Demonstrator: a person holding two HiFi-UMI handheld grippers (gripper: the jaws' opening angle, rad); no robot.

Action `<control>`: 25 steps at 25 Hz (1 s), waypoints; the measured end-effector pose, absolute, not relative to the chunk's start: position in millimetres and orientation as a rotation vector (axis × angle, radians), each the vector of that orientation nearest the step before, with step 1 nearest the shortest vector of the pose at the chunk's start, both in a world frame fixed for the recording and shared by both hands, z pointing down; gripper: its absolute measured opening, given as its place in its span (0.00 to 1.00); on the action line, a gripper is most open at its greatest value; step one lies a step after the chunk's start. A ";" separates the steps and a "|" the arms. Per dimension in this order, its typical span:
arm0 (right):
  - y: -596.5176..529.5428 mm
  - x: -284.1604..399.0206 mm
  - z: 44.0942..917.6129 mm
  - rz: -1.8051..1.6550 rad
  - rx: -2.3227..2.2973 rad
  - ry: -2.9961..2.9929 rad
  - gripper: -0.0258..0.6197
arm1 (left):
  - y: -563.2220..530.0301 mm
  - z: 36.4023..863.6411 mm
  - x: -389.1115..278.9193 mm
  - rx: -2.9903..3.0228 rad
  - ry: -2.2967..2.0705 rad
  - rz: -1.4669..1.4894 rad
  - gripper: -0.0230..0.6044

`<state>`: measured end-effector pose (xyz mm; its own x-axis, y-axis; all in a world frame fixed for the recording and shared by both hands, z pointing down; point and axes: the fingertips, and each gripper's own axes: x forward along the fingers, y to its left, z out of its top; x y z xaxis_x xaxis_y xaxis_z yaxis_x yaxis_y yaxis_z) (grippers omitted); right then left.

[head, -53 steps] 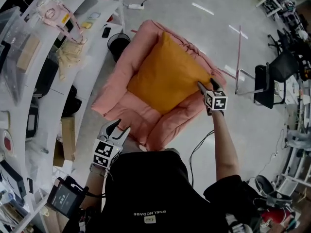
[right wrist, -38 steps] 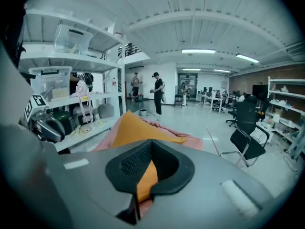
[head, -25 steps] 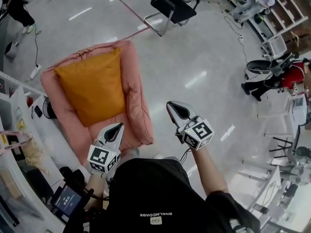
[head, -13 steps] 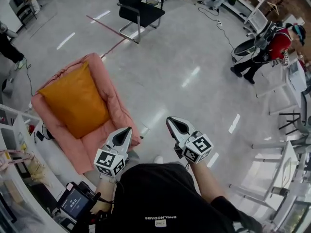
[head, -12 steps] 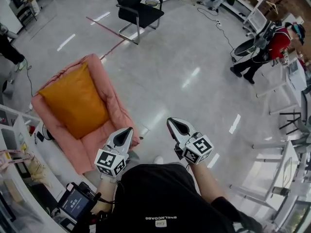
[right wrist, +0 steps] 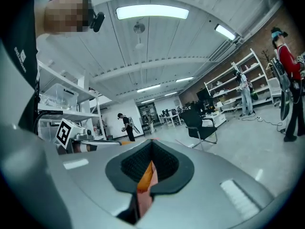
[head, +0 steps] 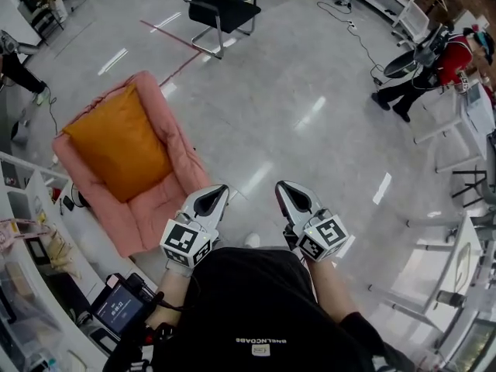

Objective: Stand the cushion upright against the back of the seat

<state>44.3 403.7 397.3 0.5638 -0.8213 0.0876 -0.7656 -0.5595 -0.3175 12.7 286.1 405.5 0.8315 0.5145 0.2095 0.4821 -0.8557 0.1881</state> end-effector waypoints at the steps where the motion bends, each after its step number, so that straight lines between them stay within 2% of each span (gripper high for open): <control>1: 404.5 41.4 396.3 -0.328 -2.561 1.312 0.05 | 288.6 405.3 11.6 2.877 0.805 0.393 0.07; 9: 384.8 31.4 402.8 -0.372 -2.556 1.232 0.05 | 283.5 405.5 14.1 2.831 0.930 0.417 0.07; 25: 311.5 17.4 409.4 -0.418 -2.516 1.421 0.05 | 220.7 419.4 -10.7 2.825 0.750 0.450 0.07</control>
